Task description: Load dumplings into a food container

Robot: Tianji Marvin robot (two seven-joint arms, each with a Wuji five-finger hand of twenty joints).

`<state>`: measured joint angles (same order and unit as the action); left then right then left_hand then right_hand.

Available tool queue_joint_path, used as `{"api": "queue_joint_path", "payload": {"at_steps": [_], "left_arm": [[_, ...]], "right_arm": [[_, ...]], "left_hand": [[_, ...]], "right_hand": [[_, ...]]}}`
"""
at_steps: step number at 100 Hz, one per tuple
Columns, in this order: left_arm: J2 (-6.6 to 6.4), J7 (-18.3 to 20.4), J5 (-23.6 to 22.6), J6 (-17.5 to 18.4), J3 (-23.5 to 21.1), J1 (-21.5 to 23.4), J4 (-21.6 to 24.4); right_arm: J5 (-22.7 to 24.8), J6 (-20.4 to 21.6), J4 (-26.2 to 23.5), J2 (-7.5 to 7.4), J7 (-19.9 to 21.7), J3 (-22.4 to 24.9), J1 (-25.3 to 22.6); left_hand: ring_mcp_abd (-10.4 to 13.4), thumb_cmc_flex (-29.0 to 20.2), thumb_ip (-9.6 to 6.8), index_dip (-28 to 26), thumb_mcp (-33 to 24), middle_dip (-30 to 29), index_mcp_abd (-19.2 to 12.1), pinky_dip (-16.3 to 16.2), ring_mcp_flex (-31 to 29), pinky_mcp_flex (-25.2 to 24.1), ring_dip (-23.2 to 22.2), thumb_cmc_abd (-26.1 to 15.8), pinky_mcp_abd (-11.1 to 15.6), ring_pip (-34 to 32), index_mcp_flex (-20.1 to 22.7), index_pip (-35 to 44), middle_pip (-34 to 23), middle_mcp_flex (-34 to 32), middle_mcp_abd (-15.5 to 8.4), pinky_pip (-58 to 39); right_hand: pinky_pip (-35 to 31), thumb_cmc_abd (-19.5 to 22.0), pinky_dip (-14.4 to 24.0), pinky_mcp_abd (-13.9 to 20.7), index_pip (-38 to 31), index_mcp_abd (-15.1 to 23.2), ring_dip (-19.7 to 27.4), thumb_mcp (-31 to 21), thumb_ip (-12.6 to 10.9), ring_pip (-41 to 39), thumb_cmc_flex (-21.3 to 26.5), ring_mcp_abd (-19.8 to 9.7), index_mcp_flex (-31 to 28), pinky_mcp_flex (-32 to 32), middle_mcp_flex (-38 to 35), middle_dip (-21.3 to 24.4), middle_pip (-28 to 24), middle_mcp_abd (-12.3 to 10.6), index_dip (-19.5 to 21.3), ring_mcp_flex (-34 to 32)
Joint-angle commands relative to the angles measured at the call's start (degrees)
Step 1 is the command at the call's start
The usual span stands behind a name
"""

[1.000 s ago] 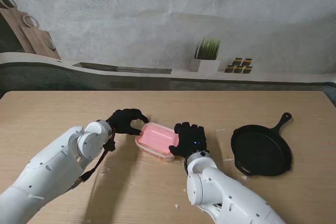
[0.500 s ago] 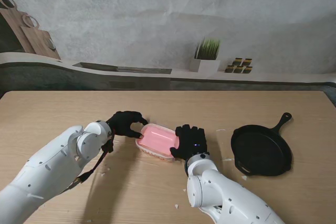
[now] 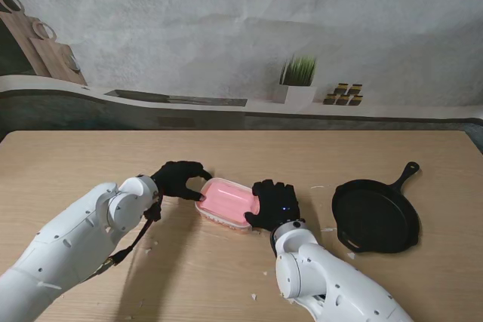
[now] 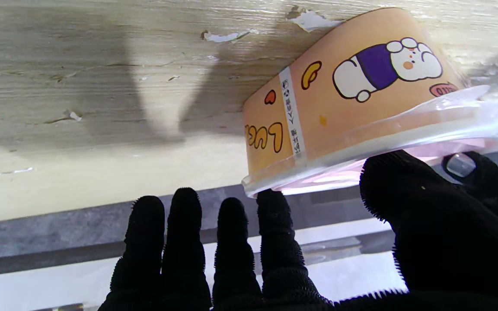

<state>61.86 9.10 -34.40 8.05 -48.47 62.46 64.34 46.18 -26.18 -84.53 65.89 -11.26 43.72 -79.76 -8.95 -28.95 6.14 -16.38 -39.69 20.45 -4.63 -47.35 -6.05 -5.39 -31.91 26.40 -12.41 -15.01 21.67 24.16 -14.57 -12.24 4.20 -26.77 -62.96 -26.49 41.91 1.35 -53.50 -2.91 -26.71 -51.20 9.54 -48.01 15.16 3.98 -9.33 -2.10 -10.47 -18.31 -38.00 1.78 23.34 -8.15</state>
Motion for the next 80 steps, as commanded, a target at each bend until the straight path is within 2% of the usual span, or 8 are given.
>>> {"api": "queue_joint_path", "payload": {"at_steps": [1,14,19,35,49,72,75,80], "left_arm": [[-0.14,1.9,0.1,-0.4,0.2,1.1,0.2],[0.13,1.9,1.4,-1.2,-0.8,1.8,0.8],[0.28,1.5,2.0,-1.3,-1.3,2.1,1.1],[0.64,0.7,3.4,-1.4,-3.1,3.4,2.7],[0.70,-0.5,3.0,-0.6,-5.1,4.6,4.3],[0.58,-2.2,2.0,1.7,-9.6,8.0,8.1],[0.51,-2.2,2.1,2.1,-10.5,9.0,9.0],[0.52,-2.1,3.2,2.6,-12.3,11.1,11.1]], "right_arm": [[0.3,1.2,0.3,-0.17,0.8,0.3,-1.5],[0.2,4.6,-1.0,-0.33,0.2,2.7,-2.2],[-0.1,5.2,-1.4,-0.31,0.1,3.4,-2.5],[-0.8,8.2,-1.3,-0.27,-0.7,5.0,-2.7],[-1.1,9.6,-1.5,-0.33,-0.8,5.8,-2.8],[0.9,10.2,-5.0,-1.12,0.4,8.1,-5.7],[1.1,10.4,-5.8,-1.26,0.7,8.6,-6.4],[0.5,11.4,-7.5,-1.33,1.2,10.1,-7.9]], "left_hand": [[1.4,-1.7,0.93,0.2,2.6,-0.3,-0.2,-1.5,2.0,-0.6,1.0,0.5,0.1,0.9,-0.8,-0.3,1.0,1.4,-1.8,1.7],[1.4,-1.1,0.51,0.2,4.2,-0.2,-0.1,-1.6,2.1,-0.7,1.0,-3.3,0.0,1.0,-0.5,-0.3,1.0,1.3,-1.7,2.0],[1.4,-1.7,0.10,0.4,6.6,-0.1,0.0,-2.0,2.1,-0.7,1.0,-5.2,-0.1,1.0,-0.6,-0.5,0.8,1.3,-1.7,2.3],[1.4,-2.3,-0.06,0.7,7.3,-0.1,-0.3,-2.4,2.0,-0.7,1.0,-6.1,-0.1,1.0,-0.3,-1.1,0.7,1.2,-1.5,2.0],[1.4,-2.7,-0.23,0.7,7.5,0.0,-0.8,-3.0,1.9,-0.5,0.8,-6.8,-0.2,0.5,-0.5,-1.1,0.2,1.1,-1.5,1.4],[1.4,-2.2,-0.18,1.1,8.3,-0.3,-1.3,-3.1,2.0,-0.4,0.9,-7.1,-0.2,0.5,-3.0,-2.0,0.6,1.3,-1.4,0.8],[1.7,-2.2,-0.17,1.5,10.1,-0.7,-0.9,-2.8,2.0,-0.3,1.4,-8.6,0.2,1.1,-3.6,-2.6,1.1,1.4,-1.3,0.7],[2.4,-3.6,-0.96,2.7,15.8,-2.4,0.8,0.3,2.2,-0.1,4.0,-11.2,0.5,4.0,-6.3,-4.6,3.0,1.6,-1.4,2.6]], "right_hand": [[1.1,-0.8,0.0,1.3,-0.6,1.2,-0.5,3.3,-0.8,-0.2,-0.9,-1.8,1.8,-1.0,0.3,0.3,0.3,-1.4,-0.7,2.8],[1.5,0.6,-0.1,1.5,-0.6,1.6,-0.4,5.8,-0.7,0.1,-1.6,-2.0,2.9,-1.0,0.2,0.5,0.8,-1.6,-1.2,2.7],[1.6,0.9,-0.2,1.6,-0.5,1.7,-0.3,6.3,-0.6,0.2,-1.9,-2.1,3.2,-1.0,0.3,0.4,0.8,-1.6,-1.3,2.7],[2.2,1.4,-0.4,1.6,0.0,3.7,-0.1,8.2,-0.6,0.8,-1.9,-2.6,4.4,-1.1,0.2,0.5,0.9,-2.0,-1.8,2.6],[3.0,1.8,-0.3,1.6,3.6,5.9,0.2,10.8,-1.0,1.4,-1.7,-2.7,4.5,-1.2,0.2,0.6,1.4,-2.0,-3.9,2.4],[4.5,1.7,-0.3,1.5,5.8,4.5,0.8,12.7,-1.6,2.9,-1.3,-2.5,4.5,-1.3,0.3,1.3,3.1,-1.4,-4.7,2.4],[4.8,2.0,-0.3,1.4,6.1,4.5,1.2,12.9,-1.7,3.6,-1.6,-2.6,4.6,-1.3,0.2,1.5,3.6,-1.4,-4.8,2.3],[6.9,2.1,-0.7,1.0,7.1,6.2,2.7,12.6,-1.9,7.0,-1.5,-3.0,4.5,-1.6,0.1,1.9,4.7,-1.7,-5.0,2.0]]}}
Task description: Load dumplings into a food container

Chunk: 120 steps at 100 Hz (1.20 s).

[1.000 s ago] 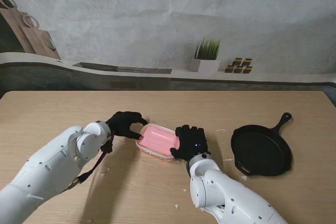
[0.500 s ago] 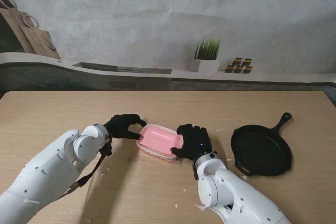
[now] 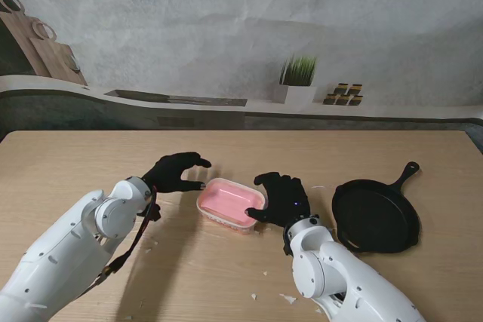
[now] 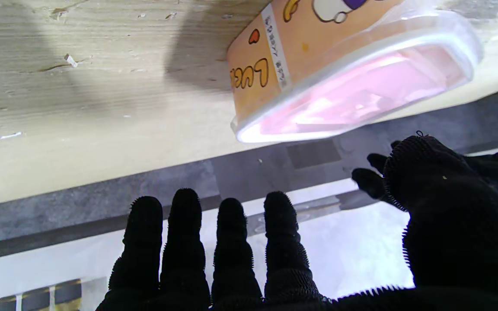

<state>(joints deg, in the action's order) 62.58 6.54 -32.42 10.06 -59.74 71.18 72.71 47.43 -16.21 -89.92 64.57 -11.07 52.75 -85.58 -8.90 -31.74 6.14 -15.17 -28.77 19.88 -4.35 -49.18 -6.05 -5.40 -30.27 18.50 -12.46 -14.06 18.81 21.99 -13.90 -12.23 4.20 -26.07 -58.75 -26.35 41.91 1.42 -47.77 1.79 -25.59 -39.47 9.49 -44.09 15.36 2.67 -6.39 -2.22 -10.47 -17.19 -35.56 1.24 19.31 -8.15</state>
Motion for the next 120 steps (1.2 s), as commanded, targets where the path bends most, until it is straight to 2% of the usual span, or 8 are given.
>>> {"api": "queue_joint_path", "payload": {"at_steps": [1,8,15,32,51,70,91,120], "left_arm": [[-0.18,0.5,1.6,0.7,-1.5,2.9,3.2],[-0.04,-0.1,3.3,1.3,-4.1,6.5,6.5],[0.10,-1.3,3.8,2.3,-6.6,10.1,9.7],[0.15,-1.5,6.6,3.3,-11.9,18.9,17.9],[0.74,-4.3,8.3,3.0,-14.5,26.5,23.2],[1.27,-7.6,7.9,2.6,-14.8,31.3,24.3],[1.75,-11.2,5.9,3.1,-14.0,32.8,23.4],[1.91,-13.1,4.4,3.9,-14.2,34.5,22.7]], "right_arm": [[-1.0,1.7,-2.5,-0.03,1.1,1.5,-2.4],[-2.5,4.9,-4.9,-0.22,1.9,4.3,-4.8],[-3.9,9.7,-6.9,-0.41,2.3,7.6,-7.4],[-10.8,18.6,-11.6,-0.81,6.1,15.0,-14.0],[-14.7,24.6,-13.3,-1.00,7.8,19.6,-18.9],[-17.7,27.5,-13.1,-1.00,8.6,21.7,-22.2],[-17.9,29.7,-10.5,-0.61,6.3,21.1,-21.9],[-17.9,29.8,-9.4,-0.55,5.8,19.9,-21.2]], "left_hand": [[2.4,-0.8,-1.02,1.7,5.3,-2.1,0.7,2.6,2.4,-0.2,2.7,-3.4,0.6,3.4,-3.9,-2.7,2.6,1.7,-1.4,2.3],[3.1,-1.1,-1.64,2.9,9.3,-3.9,2.2,7.8,3.1,-0.2,4.6,-4.3,0.2,6.7,-6.0,-4.7,5.4,2.4,-1.2,8.4],[3.0,-1.1,-1.94,3.2,11.3,-3.4,3.4,8.8,3.3,-0.3,4.5,-4.8,-0.2,7.1,-6.3,-5.2,4.8,2.5,-0.9,9.9],[2.0,-3.6,-3.02,3.4,17.0,-2.8,5.4,7.1,3.3,0.7,3.3,-6.2,-1.4,6.8,-6.0,-5.2,5.1,2.4,-0.4,12.0],[1.0,-4.5,-3.45,2.7,18.9,0.2,8.9,4.2,2.3,2.2,1.1,-6.3,-2.3,3.1,-5.0,-4.0,0.3,1.4,0.4,11.7],[1.0,-5.1,-3.70,2.7,19.1,-0.1,9.1,3.4,2.8,1.5,1.3,-5.5,-2.2,3.2,-5.3,-4.1,0.8,1.7,0.8,12.4],[1.7,-5.5,-4.19,2.7,18.5,-4.1,8.5,6.1,3.3,1.2,4.1,-3.5,-2.2,7.0,-4.7,-4.1,4.3,2.2,2.2,15.9],[1.3,-5.4,-4.28,2.6,17.3,-4.3,9.3,6.2,3.1,1.3,3.8,-2.7,-2.5,6.2,-3.5,-3.9,2.8,1.6,1.4,15.6]], "right_hand": [[3.4,2.0,-0.9,0.9,1.4,2.0,1.9,0.7,-1.8,3.7,-1.7,-1.8,1.6,-1.5,0.1,0.8,2.5,-1.2,-1.0,1.9],[8.6,2.2,-2.1,0.8,1.5,3.6,3.8,-0.7,-1.8,8.0,-2.0,-2.4,1.5,-2.0,0.0,1.2,3.7,-1.8,-0.8,1.4],[9.9,2.2,-1.8,0.2,1.5,4.5,4.2,-2.8,-1.8,9.0,-2.5,-2.5,1.4,-0.9,0.0,0.7,2.9,-1.9,-1.3,1.3],[16.1,3.2,-3.5,-0.3,4.8,4.2,6.2,-6.6,-1.2,13.6,-3.6,-3.6,1.4,1.4,0.0,1.0,3.4,-2.2,-6.6,0.9],[22.6,3.5,-4.5,-0.4,5.2,4.9,7.8,-8.4,-1.1,17.1,-4.0,-4.9,1.5,2.9,-0.1,1.6,5.0,-2.9,-7.9,0.5],[27.3,3.5,-3.9,0.4,2.6,11.5,8.1,-9.1,-1.1,17.8,-4.3,-6.5,1.3,3.8,-0.5,0.9,3.5,-6.7,-6.8,0.2],[31.2,2.7,-3.0,0.4,2.7,12.2,8.2,-7.2,-1.6,18.1,-4.3,-6.6,1.2,3.0,-0.3,0.9,3.6,-5.9,-6.7,0.2],[32.4,2.7,-1.6,0.4,2.5,12.3,8.1,-7.1,-1.8,18.0,-4.0,-6.0,1.3,3.2,-0.3,1.0,3.7,-5.3,-6.6,0.3]]}}
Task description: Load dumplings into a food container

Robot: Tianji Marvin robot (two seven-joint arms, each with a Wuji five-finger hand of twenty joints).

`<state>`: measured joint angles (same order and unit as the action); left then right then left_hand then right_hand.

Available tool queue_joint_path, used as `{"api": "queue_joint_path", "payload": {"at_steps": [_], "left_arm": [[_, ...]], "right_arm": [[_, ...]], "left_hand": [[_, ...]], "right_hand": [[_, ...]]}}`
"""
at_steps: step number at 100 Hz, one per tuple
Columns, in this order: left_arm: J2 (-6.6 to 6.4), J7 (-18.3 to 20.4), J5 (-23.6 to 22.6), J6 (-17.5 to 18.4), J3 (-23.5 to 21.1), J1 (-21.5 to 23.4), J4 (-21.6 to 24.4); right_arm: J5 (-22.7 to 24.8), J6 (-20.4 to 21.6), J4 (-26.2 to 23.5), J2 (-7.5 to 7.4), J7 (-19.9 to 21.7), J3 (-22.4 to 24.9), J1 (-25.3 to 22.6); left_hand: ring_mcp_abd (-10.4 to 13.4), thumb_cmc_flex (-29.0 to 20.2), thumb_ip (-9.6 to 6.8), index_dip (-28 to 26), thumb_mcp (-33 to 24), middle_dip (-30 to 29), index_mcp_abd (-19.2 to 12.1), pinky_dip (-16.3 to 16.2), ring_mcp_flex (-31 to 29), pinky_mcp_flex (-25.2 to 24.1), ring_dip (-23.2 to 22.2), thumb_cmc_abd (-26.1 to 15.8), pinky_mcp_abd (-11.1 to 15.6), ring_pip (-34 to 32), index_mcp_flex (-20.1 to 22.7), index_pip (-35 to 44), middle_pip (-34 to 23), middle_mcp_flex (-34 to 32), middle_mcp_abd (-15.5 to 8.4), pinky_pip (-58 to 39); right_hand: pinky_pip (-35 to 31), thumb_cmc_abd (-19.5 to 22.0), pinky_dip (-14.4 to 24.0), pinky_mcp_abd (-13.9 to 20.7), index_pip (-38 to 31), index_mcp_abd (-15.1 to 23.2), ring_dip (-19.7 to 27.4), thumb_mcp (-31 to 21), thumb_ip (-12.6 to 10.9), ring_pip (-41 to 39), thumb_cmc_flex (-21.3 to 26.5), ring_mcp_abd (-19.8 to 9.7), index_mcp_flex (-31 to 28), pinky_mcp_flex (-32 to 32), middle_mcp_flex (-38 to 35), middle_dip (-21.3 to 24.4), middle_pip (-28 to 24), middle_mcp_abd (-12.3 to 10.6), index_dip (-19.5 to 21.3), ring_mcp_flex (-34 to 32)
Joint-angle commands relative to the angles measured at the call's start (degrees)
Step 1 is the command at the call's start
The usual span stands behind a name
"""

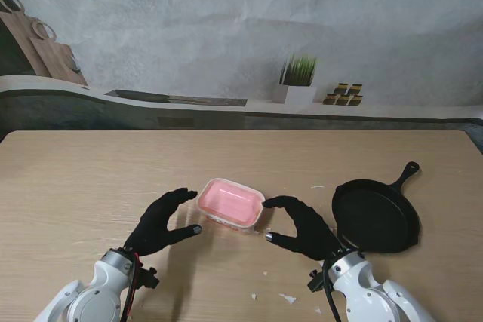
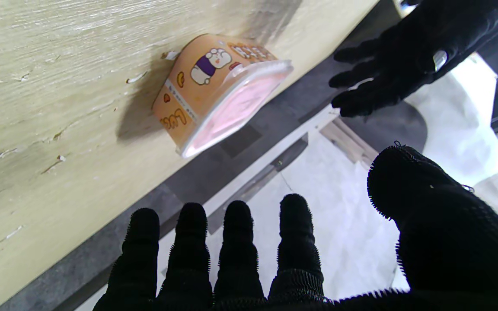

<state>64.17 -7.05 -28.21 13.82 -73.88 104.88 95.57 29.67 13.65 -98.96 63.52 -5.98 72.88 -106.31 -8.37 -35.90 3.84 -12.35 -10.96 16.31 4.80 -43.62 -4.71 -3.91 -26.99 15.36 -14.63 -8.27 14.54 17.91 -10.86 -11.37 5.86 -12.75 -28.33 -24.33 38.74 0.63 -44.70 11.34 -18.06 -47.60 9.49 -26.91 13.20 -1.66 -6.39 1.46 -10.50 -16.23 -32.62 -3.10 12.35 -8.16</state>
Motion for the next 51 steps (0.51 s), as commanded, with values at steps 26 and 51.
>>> {"api": "queue_joint_path", "payload": {"at_steps": [26,51], "left_arm": [[0.28,0.8,0.5,0.7,0.2,0.6,-0.7],[0.44,0.3,1.0,0.9,0.0,0.6,-0.9]], "right_arm": [[0.6,0.4,-0.5,0.60,-0.3,-0.4,-0.8],[0.5,-0.2,-0.7,0.65,-0.4,-0.6,-1.0]], "left_hand": [[0.6,-0.8,-1.89,-0.2,-1.2,-0.9,0.0,0.7,1.7,-0.3,0.6,0.3,-0.5,0.1,0.6,-0.1,-0.8,0.7,-0.4,2.1],[0.4,-0.6,-1.83,-0.2,-1.7,-1.1,0.4,0.6,1.7,-0.6,0.6,0.4,-0.5,0.0,0.7,-0.1,-0.8,0.7,-0.3,2.1]], "right_hand": [[2.5,0.5,3.0,0.6,-0.8,2.6,0.1,0.8,-1.9,-0.1,-1.8,-1.2,0.7,0.4,-0.4,-0.6,-0.5,-0.5,0.5,0.0],[2.8,0.5,3.9,0.5,-0.8,2.5,0.1,0.8,-1.9,-0.2,-1.8,-1.2,0.7,0.7,-0.3,-0.7,-1.0,-0.1,0.6,-0.1]]}}
